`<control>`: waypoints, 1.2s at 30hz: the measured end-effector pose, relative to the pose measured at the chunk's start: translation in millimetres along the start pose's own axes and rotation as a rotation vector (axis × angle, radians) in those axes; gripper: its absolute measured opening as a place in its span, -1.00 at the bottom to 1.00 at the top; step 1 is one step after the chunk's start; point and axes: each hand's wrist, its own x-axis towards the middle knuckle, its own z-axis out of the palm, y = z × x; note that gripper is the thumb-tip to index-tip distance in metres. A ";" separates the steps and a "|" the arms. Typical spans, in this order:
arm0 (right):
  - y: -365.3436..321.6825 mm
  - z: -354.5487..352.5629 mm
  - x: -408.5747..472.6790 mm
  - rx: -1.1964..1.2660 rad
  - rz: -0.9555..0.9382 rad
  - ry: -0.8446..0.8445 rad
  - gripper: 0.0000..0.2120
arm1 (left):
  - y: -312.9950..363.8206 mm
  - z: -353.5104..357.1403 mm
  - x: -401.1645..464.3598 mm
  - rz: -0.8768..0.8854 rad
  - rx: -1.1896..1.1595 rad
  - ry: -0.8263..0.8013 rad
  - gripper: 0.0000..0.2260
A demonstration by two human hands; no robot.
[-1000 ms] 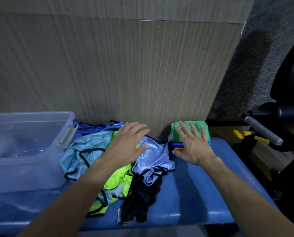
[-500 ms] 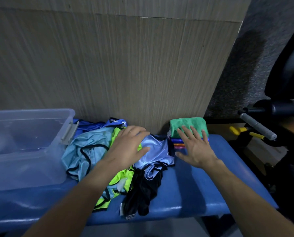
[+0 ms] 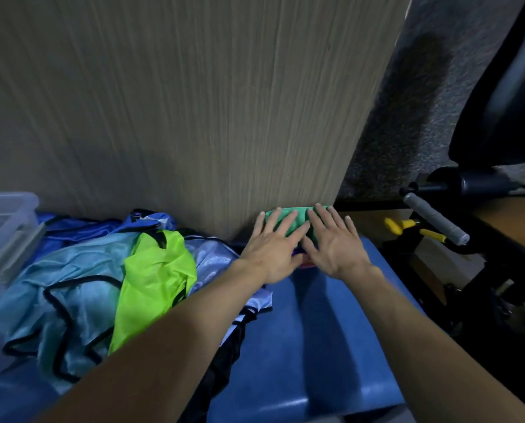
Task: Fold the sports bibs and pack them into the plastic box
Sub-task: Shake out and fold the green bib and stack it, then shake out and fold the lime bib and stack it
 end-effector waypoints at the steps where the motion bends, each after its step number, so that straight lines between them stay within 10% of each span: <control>1: 0.7 3.3 3.7 0.009 0.009 -0.006 -0.35 | -2.9 2.3 4.1 -0.012 0.006 -0.005 -0.38; 36: -1.9 20.8 -13.0 0.056 -0.021 0.181 -0.30 | -78.9 -49.6 -78.1 0.035 0.021 0.165 -0.44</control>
